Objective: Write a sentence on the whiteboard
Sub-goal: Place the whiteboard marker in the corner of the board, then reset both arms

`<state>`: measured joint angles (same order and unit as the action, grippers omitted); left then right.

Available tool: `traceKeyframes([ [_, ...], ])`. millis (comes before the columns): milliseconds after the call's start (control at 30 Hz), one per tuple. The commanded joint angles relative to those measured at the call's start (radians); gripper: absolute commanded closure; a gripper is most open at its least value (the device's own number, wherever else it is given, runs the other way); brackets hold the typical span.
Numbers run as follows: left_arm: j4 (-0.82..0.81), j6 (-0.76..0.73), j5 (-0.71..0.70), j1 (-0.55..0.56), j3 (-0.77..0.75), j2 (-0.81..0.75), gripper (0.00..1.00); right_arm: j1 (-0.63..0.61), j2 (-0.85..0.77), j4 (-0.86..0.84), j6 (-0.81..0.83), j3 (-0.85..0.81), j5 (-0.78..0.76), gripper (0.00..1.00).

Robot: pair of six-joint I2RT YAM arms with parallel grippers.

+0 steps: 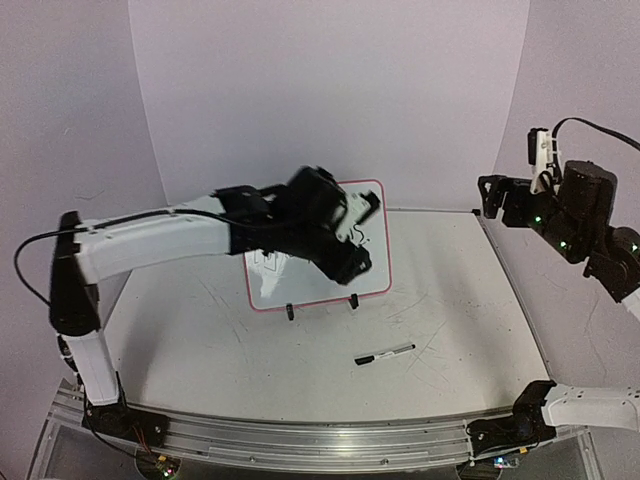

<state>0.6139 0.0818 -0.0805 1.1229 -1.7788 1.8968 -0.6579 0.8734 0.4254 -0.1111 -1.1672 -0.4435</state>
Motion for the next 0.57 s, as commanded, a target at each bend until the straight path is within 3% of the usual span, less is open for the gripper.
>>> traceKeyframes([
  [0, -0.253, 0.027, -0.133, -0.119, 0.201, -0.348, 0.28, -0.005, -0.052, -0.081, 0.080, -0.063, -0.043, 0.02],
  [233, -0.512, 0.005, -0.360, -0.202, 0.407, -0.716, 0.20, -0.006, -0.080, -0.121, 0.103, -0.108, -0.003, 0.02],
  [533, -0.515, -0.041, -0.432, -0.202, 0.416, -0.847, 0.18, -0.006, -0.095, -0.161, 0.130, -0.081, -0.020, 0.02],
])
